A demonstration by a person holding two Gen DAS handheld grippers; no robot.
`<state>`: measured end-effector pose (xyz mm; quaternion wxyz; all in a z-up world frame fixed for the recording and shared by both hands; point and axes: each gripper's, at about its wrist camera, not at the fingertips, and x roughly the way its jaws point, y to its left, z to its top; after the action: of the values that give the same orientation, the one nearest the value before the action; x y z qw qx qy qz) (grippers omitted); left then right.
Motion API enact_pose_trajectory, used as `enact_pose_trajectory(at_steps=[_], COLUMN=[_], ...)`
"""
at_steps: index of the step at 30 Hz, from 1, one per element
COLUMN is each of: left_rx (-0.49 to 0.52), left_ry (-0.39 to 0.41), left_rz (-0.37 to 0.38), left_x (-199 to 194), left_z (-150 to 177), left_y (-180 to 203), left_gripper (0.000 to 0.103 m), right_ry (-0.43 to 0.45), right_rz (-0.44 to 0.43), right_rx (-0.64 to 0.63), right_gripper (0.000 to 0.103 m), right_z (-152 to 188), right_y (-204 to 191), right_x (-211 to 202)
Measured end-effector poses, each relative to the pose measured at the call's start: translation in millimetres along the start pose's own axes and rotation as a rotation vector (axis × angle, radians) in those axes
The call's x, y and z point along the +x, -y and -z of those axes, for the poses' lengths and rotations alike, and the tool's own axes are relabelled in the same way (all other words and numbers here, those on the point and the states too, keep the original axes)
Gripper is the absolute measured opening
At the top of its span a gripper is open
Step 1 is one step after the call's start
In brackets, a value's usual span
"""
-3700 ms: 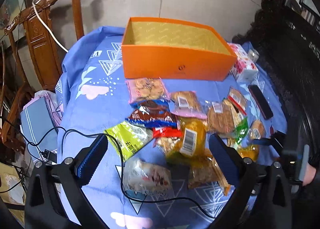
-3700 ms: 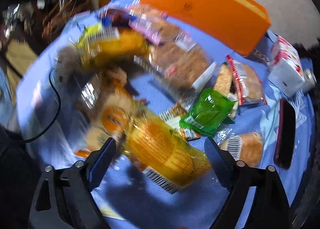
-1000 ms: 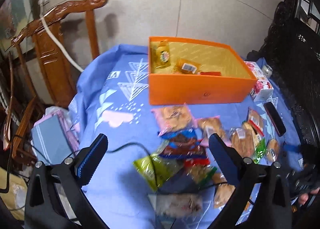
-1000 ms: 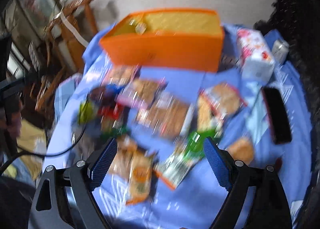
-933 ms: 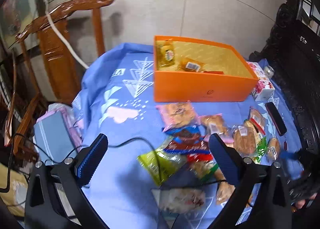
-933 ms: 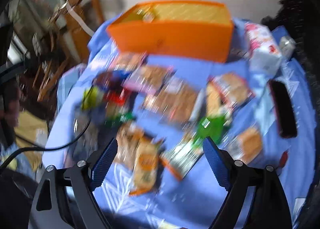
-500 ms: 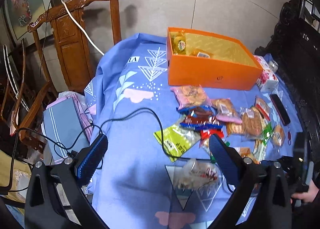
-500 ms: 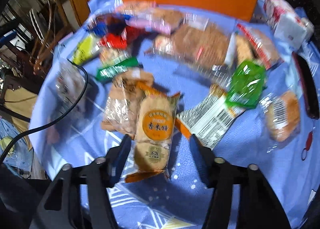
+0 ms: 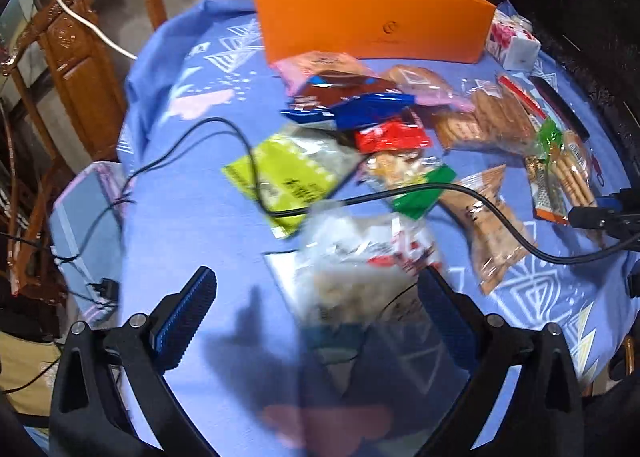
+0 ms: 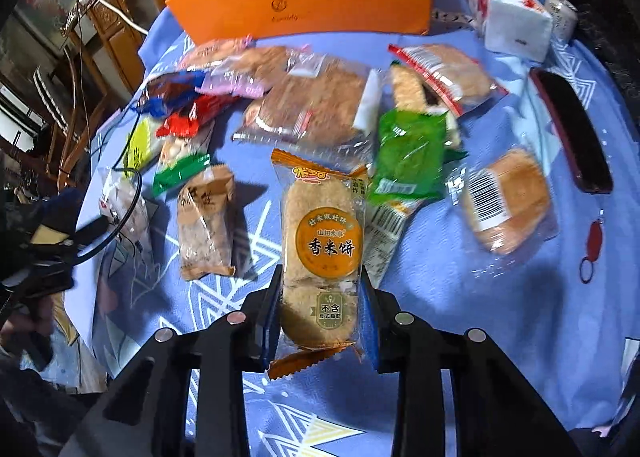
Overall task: Organize snacks
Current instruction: 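Grasp the rice cracker pack with the right gripper while the left grasps a white bag, then place both packs into the orange box and open both grippers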
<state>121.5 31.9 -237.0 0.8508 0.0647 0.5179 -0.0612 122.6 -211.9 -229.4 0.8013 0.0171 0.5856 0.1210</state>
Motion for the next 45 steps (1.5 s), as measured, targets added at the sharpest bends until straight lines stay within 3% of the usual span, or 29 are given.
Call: enact_pose_trajectory(at_steps=[10, 15, 22, 25, 36, 40, 45], left_rx=[0.042, 0.069, 0.082, 0.074, 0.100, 0.094, 0.043], left_ry=[-0.037, -0.032, 0.019, 0.019, 0.038, 0.095, 0.253], left_rz=[0.084, 0.064, 0.088, 0.103, 0.161, 0.160, 0.164], left_x=[24, 33, 22, 16, -34, -70, -110], left_z=[-9, -2, 7, 10, 25, 10, -47], left_y=[26, 32, 25, 22, -3, -19, -37], left_gripper=[0.099, 0.099, 0.070, 0.064, 0.063, 0.063, 0.063], right_ry=[0.019, 0.027, 0.028, 0.030, 0.075, 0.122, 0.252], right_rz=[-0.015, -0.012, -0.009, -0.009, 0.003, 0.026, 0.026], right_rx=[-0.001, -0.016, -0.014, -0.011, 0.039, 0.080, 0.035], right_gripper=[0.034, 0.034, 0.034, 0.034, 0.034, 0.034, 0.034], right_z=[-11, -11, -12, -12, -25, -39, -74], right_y=[3, -3, -2, -1, 14, 29, 22], right_x=[-9, -11, -11, -11, -18, -30, -70])
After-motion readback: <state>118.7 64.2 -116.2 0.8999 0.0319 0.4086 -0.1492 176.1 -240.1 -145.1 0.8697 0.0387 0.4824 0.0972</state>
